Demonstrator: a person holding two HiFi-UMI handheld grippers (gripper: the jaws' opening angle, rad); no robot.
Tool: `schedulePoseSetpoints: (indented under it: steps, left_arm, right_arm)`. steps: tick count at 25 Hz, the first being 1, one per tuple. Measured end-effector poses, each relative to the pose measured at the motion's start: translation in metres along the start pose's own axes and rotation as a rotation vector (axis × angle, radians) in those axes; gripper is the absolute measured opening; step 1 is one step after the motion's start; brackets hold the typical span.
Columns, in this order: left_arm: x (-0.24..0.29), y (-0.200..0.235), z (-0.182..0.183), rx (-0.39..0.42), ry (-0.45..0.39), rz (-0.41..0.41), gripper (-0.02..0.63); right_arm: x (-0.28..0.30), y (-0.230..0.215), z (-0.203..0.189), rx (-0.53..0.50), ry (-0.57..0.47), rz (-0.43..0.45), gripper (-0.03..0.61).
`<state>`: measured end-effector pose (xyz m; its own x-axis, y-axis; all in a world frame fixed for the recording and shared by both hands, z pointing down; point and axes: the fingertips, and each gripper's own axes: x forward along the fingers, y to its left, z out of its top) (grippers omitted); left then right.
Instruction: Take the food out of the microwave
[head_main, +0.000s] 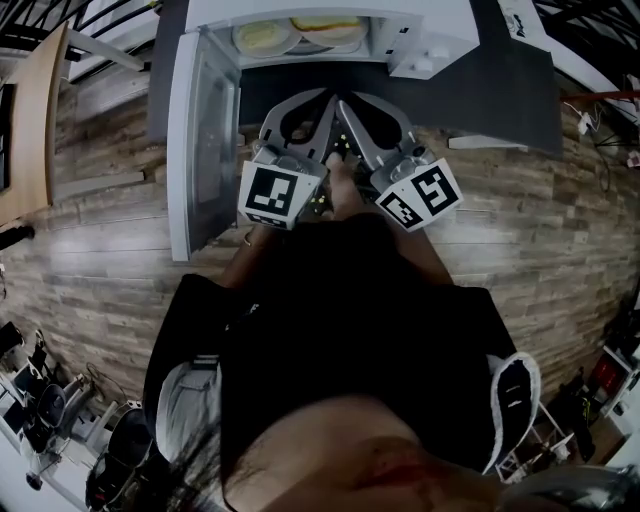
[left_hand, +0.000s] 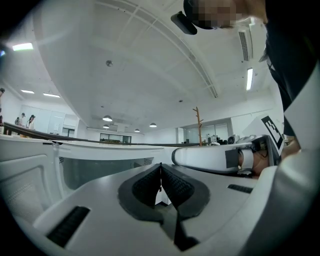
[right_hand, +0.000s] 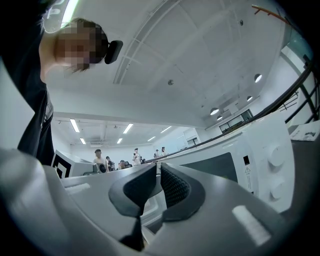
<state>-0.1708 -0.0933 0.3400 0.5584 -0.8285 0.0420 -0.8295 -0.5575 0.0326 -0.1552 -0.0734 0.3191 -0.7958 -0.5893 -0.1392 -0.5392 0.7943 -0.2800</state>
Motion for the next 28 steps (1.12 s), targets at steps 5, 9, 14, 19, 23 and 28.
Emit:
schedulePoseSetpoints:
  steps: [5, 9, 14, 19, 23, 28]
  left_arm:
    - [0.006, 0.0, 0.002, 0.002, -0.002, -0.006, 0.007]
    - [0.012, 0.003, -0.003, -0.001, 0.015, -0.01, 0.006]
    - [0.022, 0.005, -0.01, -0.001, 0.032, -0.023, 0.007]
    - [0.033, 0.006, -0.013, -0.006, 0.033, -0.025, 0.007]
    - [0.04, 0.011, -0.02, -0.01, 0.046, -0.021, 0.008]
    - [0.044, 0.018, -0.03, -0.019, 0.061, -0.007, 0.007]
  right_arm:
    - [0.001, -0.004, 0.003, -0.001, -0.001, -0.003, 0.0]
    - [0.005, -0.01, -0.001, 0.008, 0.008, -0.01, 0.0]
    - [0.009, -0.019, -0.004, 0.042, 0.013, -0.018, 0.003]
    - [0.009, -0.031, -0.005, 0.048, 0.02, -0.033, 0.008]
    - [0.013, -0.04, -0.01, 0.08, 0.025, -0.04, 0.008]
    - [0.015, -0.053, -0.019, 0.159, 0.022, -0.056, 0.011]
